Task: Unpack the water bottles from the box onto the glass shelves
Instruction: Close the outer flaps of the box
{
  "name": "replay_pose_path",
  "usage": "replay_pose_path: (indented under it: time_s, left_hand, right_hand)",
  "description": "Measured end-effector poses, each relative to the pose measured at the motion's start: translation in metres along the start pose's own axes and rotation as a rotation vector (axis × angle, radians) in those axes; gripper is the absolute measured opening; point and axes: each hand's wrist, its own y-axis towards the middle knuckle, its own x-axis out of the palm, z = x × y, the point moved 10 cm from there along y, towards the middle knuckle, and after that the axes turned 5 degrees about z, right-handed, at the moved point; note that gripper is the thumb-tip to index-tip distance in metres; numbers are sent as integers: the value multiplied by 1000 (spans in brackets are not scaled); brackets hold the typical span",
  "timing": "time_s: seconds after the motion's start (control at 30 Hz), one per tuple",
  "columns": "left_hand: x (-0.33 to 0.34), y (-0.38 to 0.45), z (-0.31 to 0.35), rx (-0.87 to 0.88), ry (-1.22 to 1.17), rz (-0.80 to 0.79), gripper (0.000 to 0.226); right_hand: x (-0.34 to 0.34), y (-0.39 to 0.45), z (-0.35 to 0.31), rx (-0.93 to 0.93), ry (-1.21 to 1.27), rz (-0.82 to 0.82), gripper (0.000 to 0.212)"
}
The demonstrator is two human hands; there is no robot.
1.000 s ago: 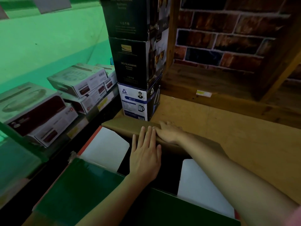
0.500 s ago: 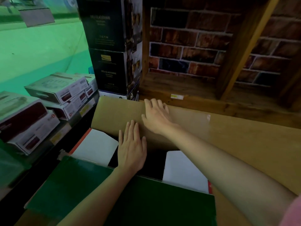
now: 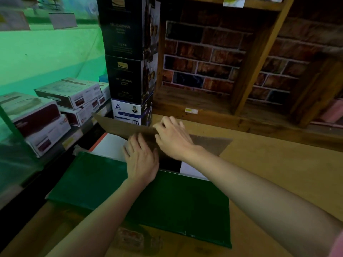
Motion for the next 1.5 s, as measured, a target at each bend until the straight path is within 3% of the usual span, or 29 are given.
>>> replay_pose_path:
  time_s: [0.17,0.37,0.5,0.63,0.97,1.5]
  left_hand:
    - [1,-13,-13,-103,47,-53,75]
    - [-12,-22,-34,-138,-19,26,50]
    - [-18,-22,-45,-181,-113,49,45]
    - [-31,-26,-49,-208,-28,62,45]
    - [-14,-33,-34,-117,42,-110,53]
    - [5,-47,-36,-104,127,-272,50]
  right_hand:
    - [23,-24,-4,2,25,-182,38]
    - [33,-33,-11,33,56,-204,36]
    - [35,-38,-12,46,46,-217,31]
    - [48,-48,-14,84,30,-306,29]
    - [82,-68,-16,102,-34,-520,43]
    - [91,-73,-33,3,-252,-509,40]
